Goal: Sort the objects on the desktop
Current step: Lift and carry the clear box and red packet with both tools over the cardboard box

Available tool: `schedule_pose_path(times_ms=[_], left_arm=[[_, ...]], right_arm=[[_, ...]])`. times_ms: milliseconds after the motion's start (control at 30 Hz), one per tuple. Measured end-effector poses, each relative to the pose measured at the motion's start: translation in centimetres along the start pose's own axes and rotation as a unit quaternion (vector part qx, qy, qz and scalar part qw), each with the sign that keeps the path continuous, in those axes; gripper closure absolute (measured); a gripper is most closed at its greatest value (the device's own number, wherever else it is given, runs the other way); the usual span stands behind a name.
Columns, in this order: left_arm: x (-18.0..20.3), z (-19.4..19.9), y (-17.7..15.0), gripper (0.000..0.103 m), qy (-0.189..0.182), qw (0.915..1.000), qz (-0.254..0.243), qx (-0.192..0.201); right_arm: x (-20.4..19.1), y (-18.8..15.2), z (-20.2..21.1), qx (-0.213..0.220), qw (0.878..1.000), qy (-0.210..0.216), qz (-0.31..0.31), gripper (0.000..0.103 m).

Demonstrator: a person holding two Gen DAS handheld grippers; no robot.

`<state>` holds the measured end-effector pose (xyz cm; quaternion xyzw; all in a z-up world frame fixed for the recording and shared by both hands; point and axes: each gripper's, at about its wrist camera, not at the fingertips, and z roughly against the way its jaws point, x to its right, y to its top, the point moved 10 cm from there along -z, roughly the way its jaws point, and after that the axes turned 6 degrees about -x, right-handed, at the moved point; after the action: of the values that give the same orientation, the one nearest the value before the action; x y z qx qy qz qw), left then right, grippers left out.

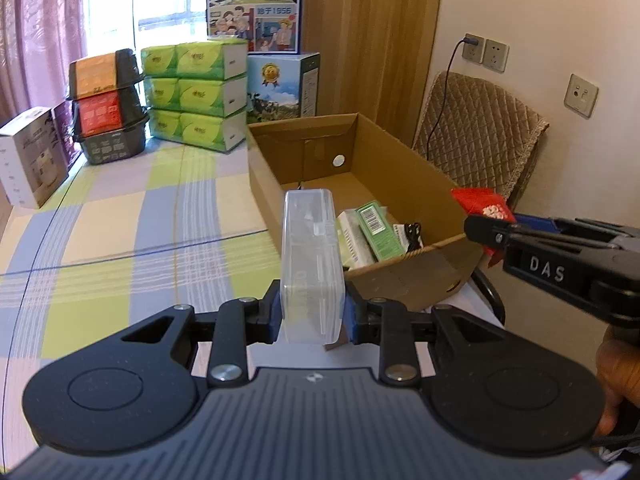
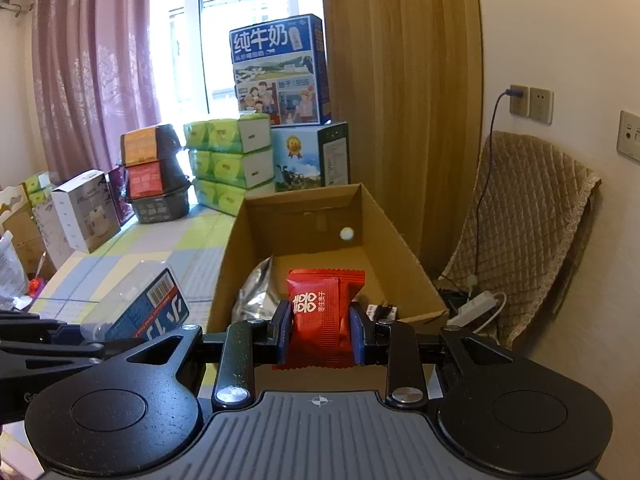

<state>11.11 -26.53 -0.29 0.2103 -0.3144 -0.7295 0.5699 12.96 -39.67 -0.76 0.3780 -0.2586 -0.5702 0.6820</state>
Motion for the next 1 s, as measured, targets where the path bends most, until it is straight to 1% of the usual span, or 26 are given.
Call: schedule_pose_path(times_ms=[300,333,367,533,733,767,1000], left_arm=[[1.3,-1.8,3.0,0.078,-0.008,0.9999,-0.002,0.008],[1.4,-2.0,3.4,0.078,-0.009,0.9999,-0.001,0.010],[1.3,-2.2,3.8,0.078,-0.002,0.9999,0.008,0.011],[1.6,-3.5,5.3,0.078,-0.009,0.9998,0.014,0.012],[2.0,-4.6,6.1,0.078,-0.020,0.9995,0.022,0.009],[1.8,-4.8,6.2,0.078,-0.013,0.9994,0.031,0.013],[1.7,-6.0,6.8,0.078,-0.018,0.9990,0.041,0.009]], right_arm=[[2.2,1.8,-1.6,0.004,1.000,-0.008,0.005,0.076],[2.4,2.1,-1.9,0.003,1.000,-0.009,0.006,0.076],[2.5,2.3,-2.1,0.003,1.000,-0.009,0.007,0.076],[3.1,3.6,-3.4,0.000,1.000,-0.004,0.009,0.076],[3.7,4.6,-4.4,-0.001,1.000,-0.005,0.014,0.076],[3.8,4.7,-4.6,-0.001,1.000,-0.005,0.015,0.076],[4.5,5.0,-5.5,-0.009,1.000,-0.002,0.013,0.076]])
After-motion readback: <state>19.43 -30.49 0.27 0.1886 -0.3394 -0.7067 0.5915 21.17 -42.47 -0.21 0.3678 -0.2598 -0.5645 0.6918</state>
